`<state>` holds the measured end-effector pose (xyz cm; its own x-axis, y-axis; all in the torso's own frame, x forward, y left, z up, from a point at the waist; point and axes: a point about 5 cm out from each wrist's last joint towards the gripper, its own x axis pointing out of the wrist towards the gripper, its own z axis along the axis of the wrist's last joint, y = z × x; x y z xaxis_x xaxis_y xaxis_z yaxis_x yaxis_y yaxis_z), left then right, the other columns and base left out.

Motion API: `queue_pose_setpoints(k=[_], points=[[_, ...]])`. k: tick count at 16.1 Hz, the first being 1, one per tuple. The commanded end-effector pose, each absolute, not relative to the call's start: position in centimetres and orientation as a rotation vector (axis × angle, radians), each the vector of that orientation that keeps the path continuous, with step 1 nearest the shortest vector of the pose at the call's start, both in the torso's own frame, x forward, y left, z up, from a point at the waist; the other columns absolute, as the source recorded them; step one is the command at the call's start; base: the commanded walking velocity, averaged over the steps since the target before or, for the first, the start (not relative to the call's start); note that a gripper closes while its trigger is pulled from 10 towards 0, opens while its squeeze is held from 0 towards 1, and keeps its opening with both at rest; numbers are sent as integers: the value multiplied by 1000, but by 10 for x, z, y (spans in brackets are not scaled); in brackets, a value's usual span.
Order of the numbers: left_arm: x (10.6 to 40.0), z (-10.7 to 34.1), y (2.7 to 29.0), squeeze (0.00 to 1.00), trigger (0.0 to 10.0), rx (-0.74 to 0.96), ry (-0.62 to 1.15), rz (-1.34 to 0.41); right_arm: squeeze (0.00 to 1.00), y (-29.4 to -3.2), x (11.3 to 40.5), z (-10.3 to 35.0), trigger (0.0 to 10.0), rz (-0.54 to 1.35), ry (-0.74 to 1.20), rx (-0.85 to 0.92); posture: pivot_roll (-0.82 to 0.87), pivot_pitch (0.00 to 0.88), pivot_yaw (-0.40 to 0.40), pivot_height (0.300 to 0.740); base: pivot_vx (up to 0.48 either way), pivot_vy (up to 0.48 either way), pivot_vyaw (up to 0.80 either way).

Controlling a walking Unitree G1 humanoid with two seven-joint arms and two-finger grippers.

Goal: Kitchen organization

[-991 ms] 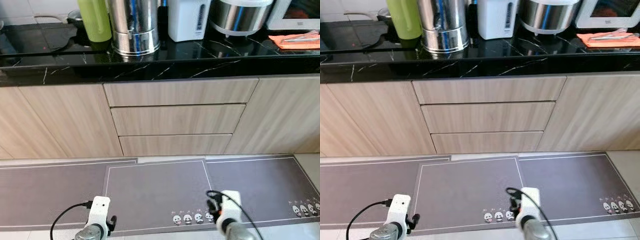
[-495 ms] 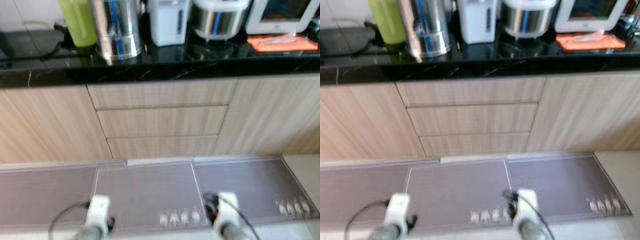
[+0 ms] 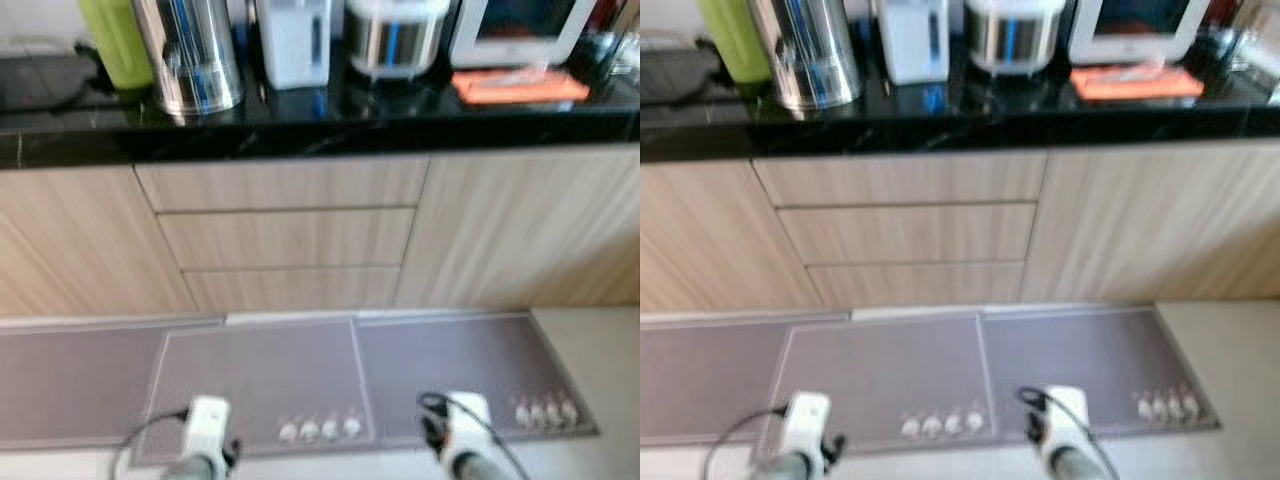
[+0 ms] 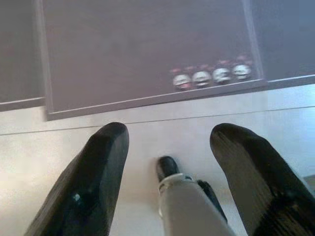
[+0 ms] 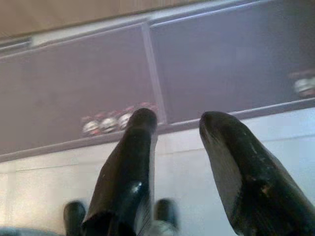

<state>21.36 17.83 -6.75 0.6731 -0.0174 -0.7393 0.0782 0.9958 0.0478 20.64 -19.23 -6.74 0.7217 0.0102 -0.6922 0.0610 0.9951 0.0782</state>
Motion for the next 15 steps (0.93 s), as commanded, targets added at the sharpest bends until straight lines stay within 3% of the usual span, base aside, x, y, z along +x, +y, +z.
queue_pose_setpoints(k=[1, 15], points=[[211, -68, 188, 0, 10000, 113, 847, -47, 0, -183, 207, -69, 10000, -13, 773, 121, -99, 0, 0, 740, 0, -300, 0], [210, -69, 188, 0, 10000, 125, 849, -64, 0, -184, 203, -71, 10000, -5, 806, 117, -98, 0, 2, 740, 0, 0, 0]])
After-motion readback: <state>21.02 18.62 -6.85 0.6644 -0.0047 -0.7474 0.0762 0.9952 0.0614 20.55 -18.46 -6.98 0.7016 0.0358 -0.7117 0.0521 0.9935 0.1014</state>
